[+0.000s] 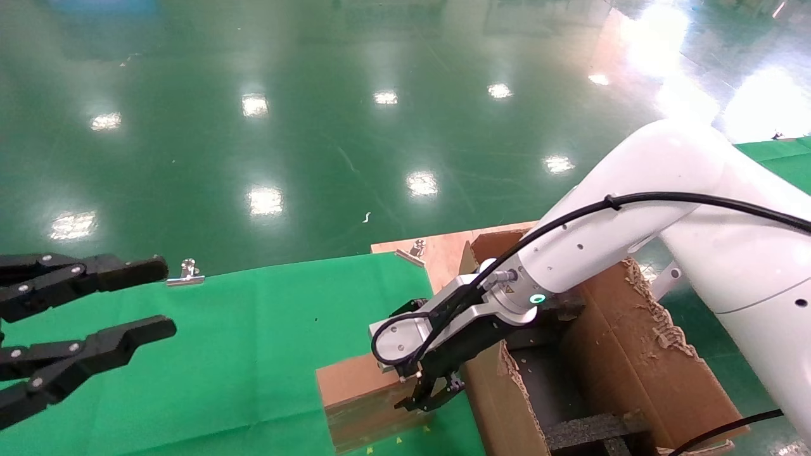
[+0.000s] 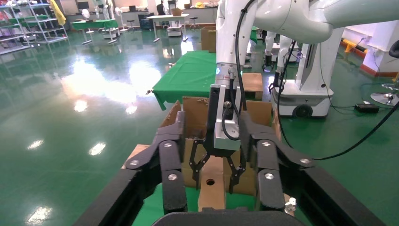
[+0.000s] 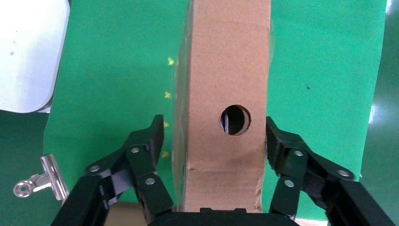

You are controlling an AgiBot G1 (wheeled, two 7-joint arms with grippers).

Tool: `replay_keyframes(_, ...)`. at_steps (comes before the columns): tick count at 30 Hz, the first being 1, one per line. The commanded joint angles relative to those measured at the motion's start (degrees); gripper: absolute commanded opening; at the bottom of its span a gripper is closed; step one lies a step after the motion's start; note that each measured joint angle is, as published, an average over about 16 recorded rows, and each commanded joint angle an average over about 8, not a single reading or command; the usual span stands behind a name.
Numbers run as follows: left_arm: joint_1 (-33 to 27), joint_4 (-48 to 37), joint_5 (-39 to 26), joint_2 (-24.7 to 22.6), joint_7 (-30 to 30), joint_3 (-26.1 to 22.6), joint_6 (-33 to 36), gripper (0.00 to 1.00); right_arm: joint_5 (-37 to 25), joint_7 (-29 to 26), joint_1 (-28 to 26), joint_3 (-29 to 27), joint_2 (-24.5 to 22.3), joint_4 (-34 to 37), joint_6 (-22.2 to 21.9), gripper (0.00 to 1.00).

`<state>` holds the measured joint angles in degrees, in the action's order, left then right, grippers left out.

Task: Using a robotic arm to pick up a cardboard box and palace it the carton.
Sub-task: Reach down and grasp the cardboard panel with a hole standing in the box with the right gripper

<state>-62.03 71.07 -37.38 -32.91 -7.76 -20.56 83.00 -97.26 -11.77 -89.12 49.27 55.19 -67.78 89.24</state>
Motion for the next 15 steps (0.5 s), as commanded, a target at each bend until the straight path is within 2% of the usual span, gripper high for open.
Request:
replay_keyframes(1,0.00,0.00,0.00,0.00,0.00,0.00,0.00,1.00,0.02,0.01,0.03,-0.04,-0.02,-0.02,0.01,0.00)
replay_keyframes(15,0.00,0.00,0.00,0.00,0.00,0.00,0.00,1.00,0.11,0.00,0.12,-0.13,-0.09,-0.04,0.02,0.00)
